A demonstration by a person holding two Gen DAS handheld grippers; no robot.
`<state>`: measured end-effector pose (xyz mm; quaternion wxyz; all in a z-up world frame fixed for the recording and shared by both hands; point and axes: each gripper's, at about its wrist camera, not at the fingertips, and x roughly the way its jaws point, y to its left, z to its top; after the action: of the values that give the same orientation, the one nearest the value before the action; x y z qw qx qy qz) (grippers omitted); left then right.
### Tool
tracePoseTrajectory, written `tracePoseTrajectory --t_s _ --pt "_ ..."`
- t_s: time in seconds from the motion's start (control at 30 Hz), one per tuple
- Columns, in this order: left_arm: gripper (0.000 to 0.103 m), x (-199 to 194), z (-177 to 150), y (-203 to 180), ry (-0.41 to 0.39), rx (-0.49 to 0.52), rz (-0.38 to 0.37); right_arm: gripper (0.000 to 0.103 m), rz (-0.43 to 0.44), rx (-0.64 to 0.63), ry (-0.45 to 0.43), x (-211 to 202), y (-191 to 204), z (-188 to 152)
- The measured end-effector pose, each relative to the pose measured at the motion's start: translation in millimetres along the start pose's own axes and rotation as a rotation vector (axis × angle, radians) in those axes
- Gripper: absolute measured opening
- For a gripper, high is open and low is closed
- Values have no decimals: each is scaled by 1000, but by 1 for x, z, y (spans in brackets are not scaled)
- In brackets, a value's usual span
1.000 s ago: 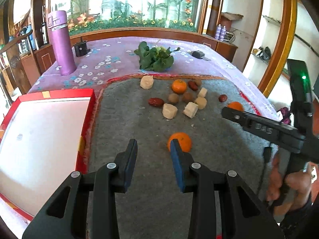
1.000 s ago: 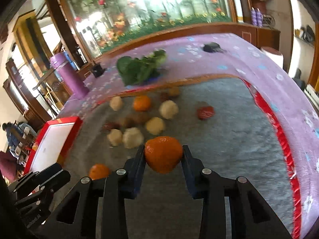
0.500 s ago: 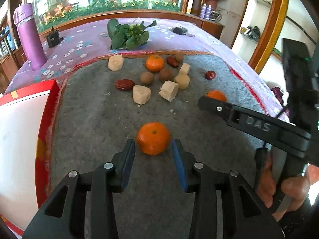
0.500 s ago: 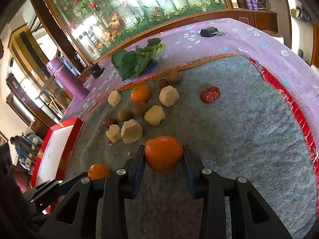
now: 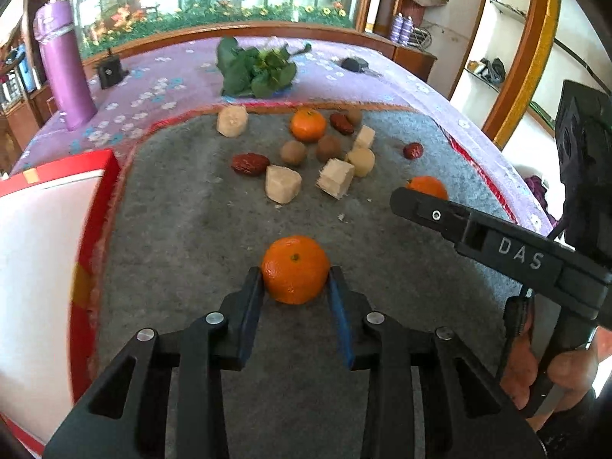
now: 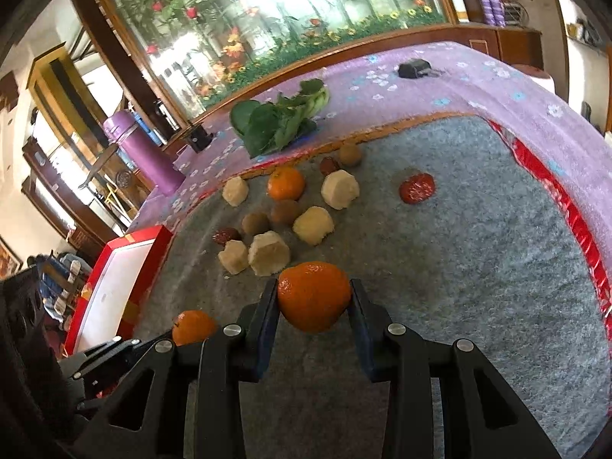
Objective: Organize fruits
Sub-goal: 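Carry both oranges into the white tray and open both grippers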
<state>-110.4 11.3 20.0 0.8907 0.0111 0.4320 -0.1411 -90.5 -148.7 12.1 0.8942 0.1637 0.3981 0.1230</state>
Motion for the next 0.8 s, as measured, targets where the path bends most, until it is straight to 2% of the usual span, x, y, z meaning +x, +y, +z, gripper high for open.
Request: tracePoseTrajectory --t_s 0.13,0.23,0.4,0.6,0.8 --pt "31 -28 -2 15 -67 -30 28 36 28 -60 -31 -4 19 -1" --pt "31 -54 -3 35 -129 -63 79 36 85 -98 -8 2 45 -2" --pt "31 -89 -12 85 -197 -129 227 36 188 -228 23 16 110 -10" --pt "31 -101 -35 143 -186 -241 356 36 297 -353 52 30 178 -25" --pt "31 -92 -54 165 -141 -269 410 36 339 -441 83 42 219 -47"
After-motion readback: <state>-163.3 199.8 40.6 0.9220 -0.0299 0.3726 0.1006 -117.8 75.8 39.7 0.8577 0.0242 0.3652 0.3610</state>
